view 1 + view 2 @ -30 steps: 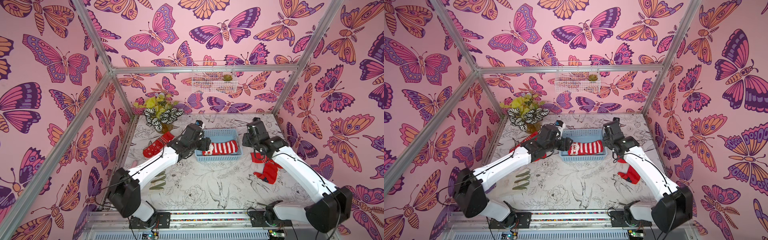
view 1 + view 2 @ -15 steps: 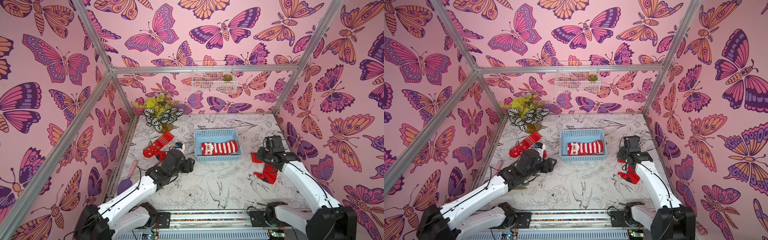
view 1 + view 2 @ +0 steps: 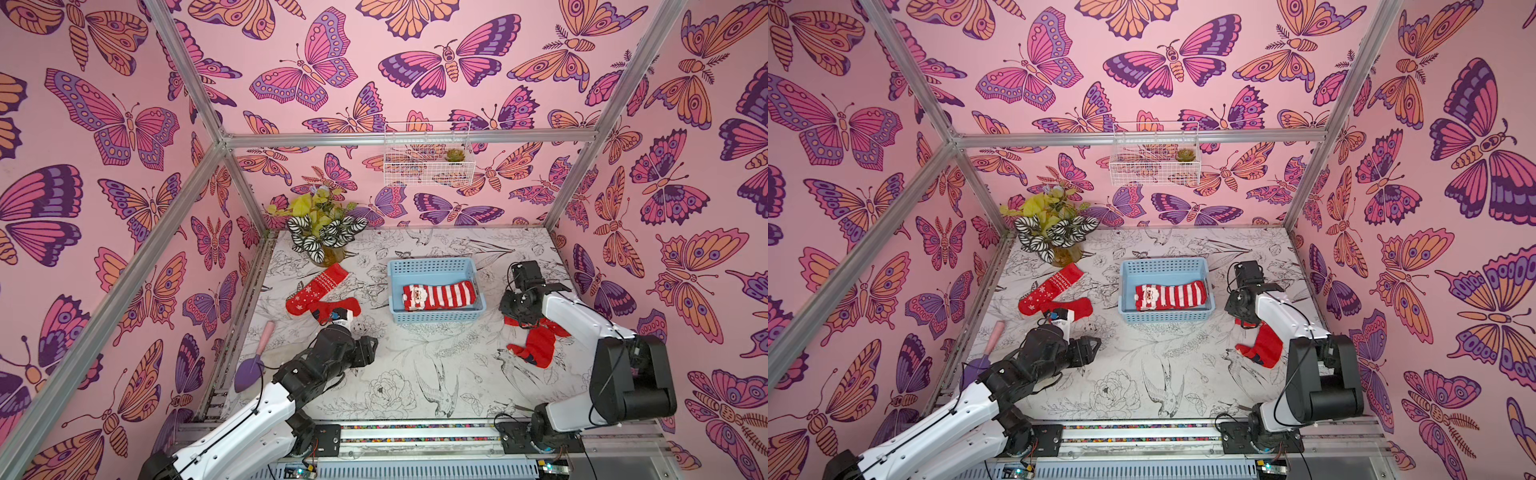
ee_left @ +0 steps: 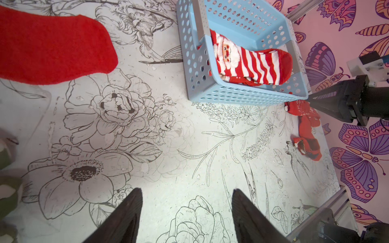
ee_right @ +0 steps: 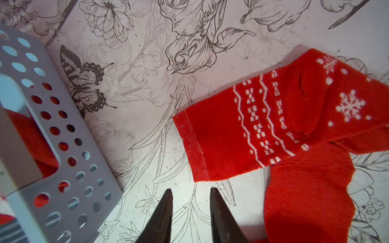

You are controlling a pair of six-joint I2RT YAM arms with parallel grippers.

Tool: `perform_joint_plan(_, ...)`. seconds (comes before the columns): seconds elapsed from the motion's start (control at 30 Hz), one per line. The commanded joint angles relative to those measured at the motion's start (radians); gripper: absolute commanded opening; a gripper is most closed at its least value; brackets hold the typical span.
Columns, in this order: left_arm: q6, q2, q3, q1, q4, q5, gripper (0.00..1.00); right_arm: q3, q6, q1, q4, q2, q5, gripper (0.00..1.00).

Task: Place the socks together as a pair
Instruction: Pick up the sock from the center of the board.

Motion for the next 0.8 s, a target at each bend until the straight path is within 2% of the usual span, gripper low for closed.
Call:
perform_joint_plan(0.0,-0.021,-0.018,-0.018,0.008,-0.017,-0.015,0.69,0.038,-0.022,-0.005,-0.019,0.038,0.035,0.33)
perform_joint_plan(0.4,-0.007,0.014,-0.004,0.007,-0.021,-0.031,0.69,0.099,-0.032,-0.005,-0.02,0.207,0.04,0.32)
perform_joint_plan(0.53,0.004,0.024,0.004,0.008,-0.02,-0.026,0.69,0.101,-0.029,-0.005,-0.019,0.232,0.047,0.29)
perform_joint_plan(0.67,0.0,0.028,0.008,0.008,-0.021,-0.029,0.69,0.089,-0.028,-0.005,-0.012,0.24,0.059,0.19)
perform_joint_plan(0.77,0.011,0.029,0.023,0.008,-0.022,-0.005,0.69,0.075,-0.025,-0.005,0.002,0.215,0.06,0.02)
